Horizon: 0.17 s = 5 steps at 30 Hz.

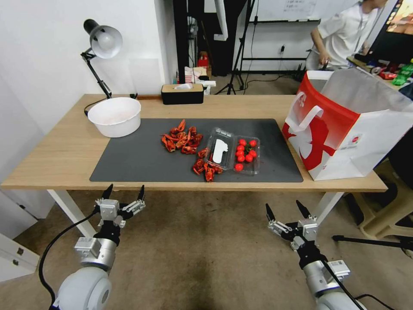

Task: Pick up the trash from the table and place it into the takeout bag.

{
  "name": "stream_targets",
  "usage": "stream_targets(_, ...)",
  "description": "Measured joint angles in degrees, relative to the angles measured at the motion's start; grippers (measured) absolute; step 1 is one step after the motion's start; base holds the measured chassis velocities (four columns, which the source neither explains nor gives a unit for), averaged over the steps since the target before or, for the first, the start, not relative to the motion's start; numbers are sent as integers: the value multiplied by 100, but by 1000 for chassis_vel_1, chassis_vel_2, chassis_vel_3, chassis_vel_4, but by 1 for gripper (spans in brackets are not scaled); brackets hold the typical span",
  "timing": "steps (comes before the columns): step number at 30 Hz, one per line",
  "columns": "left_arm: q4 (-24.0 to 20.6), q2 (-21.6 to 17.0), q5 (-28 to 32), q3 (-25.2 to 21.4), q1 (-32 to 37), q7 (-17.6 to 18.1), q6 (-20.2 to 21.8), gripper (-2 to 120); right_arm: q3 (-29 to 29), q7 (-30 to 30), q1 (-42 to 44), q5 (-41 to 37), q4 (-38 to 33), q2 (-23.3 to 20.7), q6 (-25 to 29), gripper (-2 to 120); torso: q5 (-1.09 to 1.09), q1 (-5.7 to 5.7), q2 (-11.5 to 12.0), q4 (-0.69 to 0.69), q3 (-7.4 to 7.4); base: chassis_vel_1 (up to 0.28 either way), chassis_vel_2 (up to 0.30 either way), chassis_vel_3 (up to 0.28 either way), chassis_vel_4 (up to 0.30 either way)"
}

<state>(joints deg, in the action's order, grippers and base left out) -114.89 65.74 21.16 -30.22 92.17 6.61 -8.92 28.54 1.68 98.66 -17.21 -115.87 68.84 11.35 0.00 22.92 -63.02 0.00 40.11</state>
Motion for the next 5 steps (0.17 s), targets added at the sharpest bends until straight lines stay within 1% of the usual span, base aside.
stream_targets(5,-17,25,13,-18,-27,-25,1,100,-6,12,-23,-12,-8,-25,1,100,0,0,0,0,0,0,0,0,0)
